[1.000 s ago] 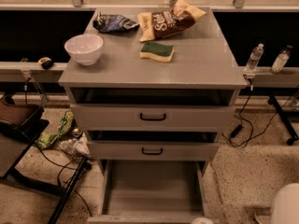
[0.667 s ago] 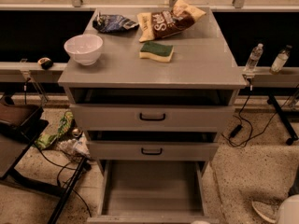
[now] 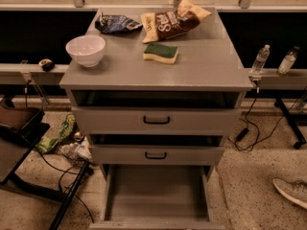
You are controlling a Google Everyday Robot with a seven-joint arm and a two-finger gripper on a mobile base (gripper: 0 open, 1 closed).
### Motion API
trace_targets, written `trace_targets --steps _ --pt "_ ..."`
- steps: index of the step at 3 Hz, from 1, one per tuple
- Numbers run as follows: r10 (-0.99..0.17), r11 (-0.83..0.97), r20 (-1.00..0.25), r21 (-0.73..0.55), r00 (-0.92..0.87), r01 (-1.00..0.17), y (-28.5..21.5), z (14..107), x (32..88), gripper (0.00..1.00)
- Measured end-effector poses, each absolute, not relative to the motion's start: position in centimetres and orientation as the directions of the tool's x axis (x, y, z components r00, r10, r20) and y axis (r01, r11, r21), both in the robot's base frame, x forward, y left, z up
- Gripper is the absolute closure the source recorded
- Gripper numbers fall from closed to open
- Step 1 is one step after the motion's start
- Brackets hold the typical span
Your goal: Close bottom drawer
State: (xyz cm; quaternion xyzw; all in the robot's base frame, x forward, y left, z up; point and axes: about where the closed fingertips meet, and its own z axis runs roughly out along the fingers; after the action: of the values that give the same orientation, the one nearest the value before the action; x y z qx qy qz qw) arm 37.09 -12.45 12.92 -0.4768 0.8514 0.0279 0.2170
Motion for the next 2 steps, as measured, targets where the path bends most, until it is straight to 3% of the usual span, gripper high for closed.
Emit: trace_targets --steps 2 --pt "-0.759 0.581 -0.487 -0.205 -0.433 -0.788 -11.5 15.0 42.2 1.0"
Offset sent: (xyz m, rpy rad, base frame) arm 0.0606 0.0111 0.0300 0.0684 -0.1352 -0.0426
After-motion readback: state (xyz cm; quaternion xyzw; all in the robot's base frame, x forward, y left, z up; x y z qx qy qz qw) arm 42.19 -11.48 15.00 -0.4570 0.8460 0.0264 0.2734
